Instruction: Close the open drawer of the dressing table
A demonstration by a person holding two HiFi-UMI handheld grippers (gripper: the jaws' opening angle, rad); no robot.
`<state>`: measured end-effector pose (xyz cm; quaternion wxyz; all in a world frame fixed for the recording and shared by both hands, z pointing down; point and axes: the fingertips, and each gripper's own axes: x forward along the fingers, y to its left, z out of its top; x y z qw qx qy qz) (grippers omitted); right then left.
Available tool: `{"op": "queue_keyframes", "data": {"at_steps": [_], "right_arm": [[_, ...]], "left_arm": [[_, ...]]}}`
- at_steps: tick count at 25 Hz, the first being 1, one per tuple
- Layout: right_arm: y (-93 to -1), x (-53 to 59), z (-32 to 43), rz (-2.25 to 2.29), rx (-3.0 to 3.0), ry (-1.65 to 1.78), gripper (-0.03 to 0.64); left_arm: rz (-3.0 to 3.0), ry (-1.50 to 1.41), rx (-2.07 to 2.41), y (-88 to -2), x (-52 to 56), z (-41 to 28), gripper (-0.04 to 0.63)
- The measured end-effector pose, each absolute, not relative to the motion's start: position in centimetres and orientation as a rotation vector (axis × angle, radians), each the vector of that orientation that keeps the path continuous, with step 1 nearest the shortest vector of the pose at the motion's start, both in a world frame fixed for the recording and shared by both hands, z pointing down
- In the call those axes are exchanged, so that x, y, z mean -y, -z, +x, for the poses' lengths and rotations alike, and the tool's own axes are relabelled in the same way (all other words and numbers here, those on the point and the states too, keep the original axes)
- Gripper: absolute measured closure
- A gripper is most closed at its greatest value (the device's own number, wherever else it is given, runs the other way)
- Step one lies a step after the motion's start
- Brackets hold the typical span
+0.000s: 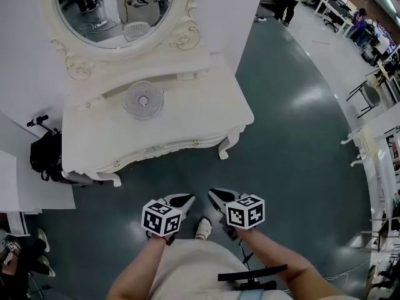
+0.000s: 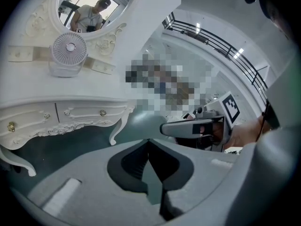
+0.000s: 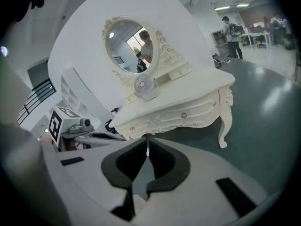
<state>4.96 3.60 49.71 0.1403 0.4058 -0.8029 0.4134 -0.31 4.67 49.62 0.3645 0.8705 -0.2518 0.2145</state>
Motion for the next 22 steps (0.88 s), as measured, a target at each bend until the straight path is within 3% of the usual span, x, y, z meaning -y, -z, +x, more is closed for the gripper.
{"op": "queue_keyframes", "data": {"at_steps": [22], "right_arm": [[-48.2,-4.5,3.7,1.138,2.327,-1.244,0.601]], "left_arm": [[2.258,-0.525,0.674,-48.0,-5.1,-0.6,0.586]]}}
